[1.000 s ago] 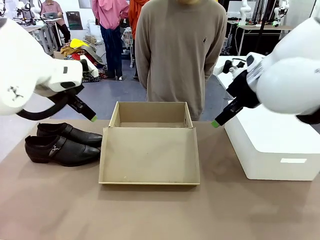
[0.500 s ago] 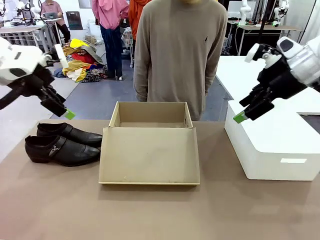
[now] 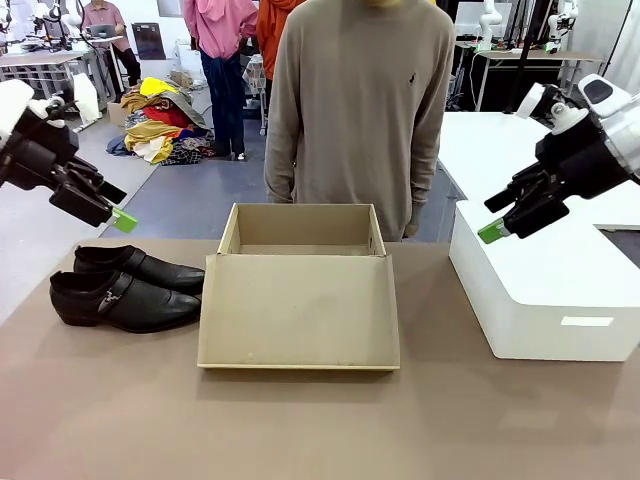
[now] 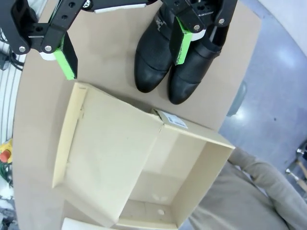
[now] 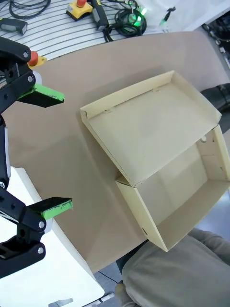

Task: Pack the shoes into the box.
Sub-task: Place one shoe of the Shoes into the Shoes Box.

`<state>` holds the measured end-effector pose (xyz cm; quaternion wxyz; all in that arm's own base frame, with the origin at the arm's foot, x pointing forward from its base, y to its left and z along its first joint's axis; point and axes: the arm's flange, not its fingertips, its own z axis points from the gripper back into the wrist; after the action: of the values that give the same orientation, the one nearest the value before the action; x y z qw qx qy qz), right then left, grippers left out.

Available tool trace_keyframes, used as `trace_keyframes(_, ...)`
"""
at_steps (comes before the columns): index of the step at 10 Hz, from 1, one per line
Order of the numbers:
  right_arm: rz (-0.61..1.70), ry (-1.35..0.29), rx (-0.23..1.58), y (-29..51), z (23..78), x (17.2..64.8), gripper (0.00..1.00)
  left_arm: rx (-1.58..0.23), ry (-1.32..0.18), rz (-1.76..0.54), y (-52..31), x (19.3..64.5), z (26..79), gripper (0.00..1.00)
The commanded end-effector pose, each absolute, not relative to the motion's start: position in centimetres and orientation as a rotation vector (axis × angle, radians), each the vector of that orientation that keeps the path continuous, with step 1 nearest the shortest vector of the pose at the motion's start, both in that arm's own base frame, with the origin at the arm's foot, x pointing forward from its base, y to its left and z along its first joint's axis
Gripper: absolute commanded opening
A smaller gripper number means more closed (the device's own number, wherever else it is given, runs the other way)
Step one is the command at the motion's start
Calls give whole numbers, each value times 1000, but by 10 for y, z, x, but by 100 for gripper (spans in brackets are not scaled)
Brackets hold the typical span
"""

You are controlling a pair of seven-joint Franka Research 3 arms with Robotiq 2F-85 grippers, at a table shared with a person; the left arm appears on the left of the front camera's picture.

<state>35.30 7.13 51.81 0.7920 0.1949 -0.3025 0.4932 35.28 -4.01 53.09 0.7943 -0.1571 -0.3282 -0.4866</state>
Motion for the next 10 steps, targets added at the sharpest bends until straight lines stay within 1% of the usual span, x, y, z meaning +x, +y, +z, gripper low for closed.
trace_keyframes(1,1095,-661,410,77,517,361,100,-325,-701,-1053,-41,352,532,100)
trace_keyframes(2,1061,-651,419,71,518,353,100,-325,-701,-1053,-41,352,532,100)
trace_keyframes(10,1061,-651,419,71,518,353,100,-325,-701,-1053,-41,352,532,100)
